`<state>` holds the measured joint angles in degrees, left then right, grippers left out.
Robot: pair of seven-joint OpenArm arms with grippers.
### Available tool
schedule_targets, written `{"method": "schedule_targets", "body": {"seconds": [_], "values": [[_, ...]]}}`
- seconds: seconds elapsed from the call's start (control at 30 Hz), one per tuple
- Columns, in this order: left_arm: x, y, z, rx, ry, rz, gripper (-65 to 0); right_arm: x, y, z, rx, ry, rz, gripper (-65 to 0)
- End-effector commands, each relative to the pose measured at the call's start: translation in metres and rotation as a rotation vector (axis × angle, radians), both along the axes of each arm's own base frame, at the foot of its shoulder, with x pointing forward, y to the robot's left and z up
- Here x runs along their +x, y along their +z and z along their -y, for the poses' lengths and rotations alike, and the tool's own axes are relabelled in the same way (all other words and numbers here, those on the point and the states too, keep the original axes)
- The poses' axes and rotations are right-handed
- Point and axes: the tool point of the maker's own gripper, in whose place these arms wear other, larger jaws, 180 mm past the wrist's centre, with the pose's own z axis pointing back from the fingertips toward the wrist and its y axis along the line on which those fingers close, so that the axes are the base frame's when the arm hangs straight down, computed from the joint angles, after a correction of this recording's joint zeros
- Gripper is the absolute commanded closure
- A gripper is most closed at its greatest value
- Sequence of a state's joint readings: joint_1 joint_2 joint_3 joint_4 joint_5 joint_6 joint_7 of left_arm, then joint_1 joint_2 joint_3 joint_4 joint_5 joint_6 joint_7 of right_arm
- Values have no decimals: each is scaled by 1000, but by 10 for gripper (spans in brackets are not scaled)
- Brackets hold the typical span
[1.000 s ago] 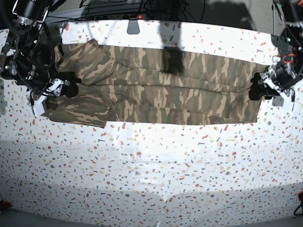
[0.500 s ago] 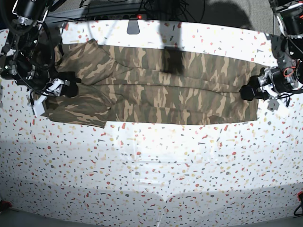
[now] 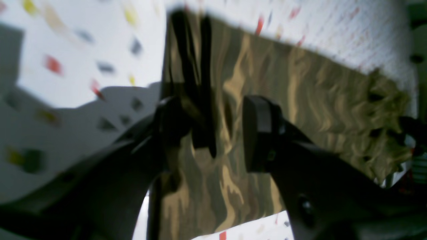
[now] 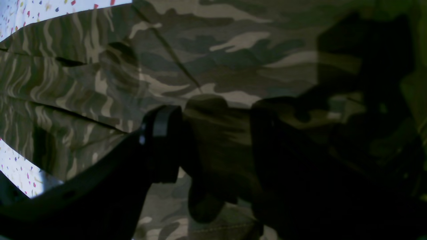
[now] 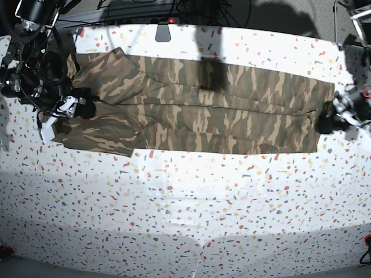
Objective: Fold the T-shirt properly
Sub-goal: 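Release the shirt and reposition both grippers at its ends, then grasp the shirt end with the left gripper and fold it inward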
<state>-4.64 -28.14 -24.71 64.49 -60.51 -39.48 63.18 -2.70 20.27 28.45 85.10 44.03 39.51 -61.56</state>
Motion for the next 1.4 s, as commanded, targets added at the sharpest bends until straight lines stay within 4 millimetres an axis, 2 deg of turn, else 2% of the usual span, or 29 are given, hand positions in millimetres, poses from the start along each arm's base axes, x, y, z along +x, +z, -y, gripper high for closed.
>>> {"method": "schedule_targets", "body": {"seconds": [0.0, 0.07, 0.17, 0.4, 0.5, 0.6, 0.87, 0.97, 1.07, 1.37], "values": [[13, 22, -10, 8, 11, 71, -289, 9, 14, 4, -7, 7, 51, -330], [13, 22, -18, 40, 16, 69, -289, 9, 14, 4, -7, 7, 51, -330], [7, 9, -20, 101, 3, 23, -292, 9, 14, 4, -7, 7, 50, -330], [4, -15, 1, 113, -8, -14, -292, 6, 11, 4, -11, 14, 28, -330], [5, -26, 3, 165, 1, -15, -292, 4, 10, 4, -13, 17, 18, -330], [3, -35, -3, 240, -1, -30, -292, 4, 10, 4, -14, 19, 15, -330], [1, -41, -16, 333, -6, -45, -292, 4, 10, 4, -14, 18, 17, -330], [-4, -45, -13, 328, -21, -75, -292, 4, 10, 4, -14, 18, 17, -330], [-10, -47, -1, 267, -43, -111, -292, 4, 10, 4, -14, 18, 17, -330], [-15, -34, 28, 71, -92, -126, -275, 6, 12, 4, -14, 18, 22, -330]]}}
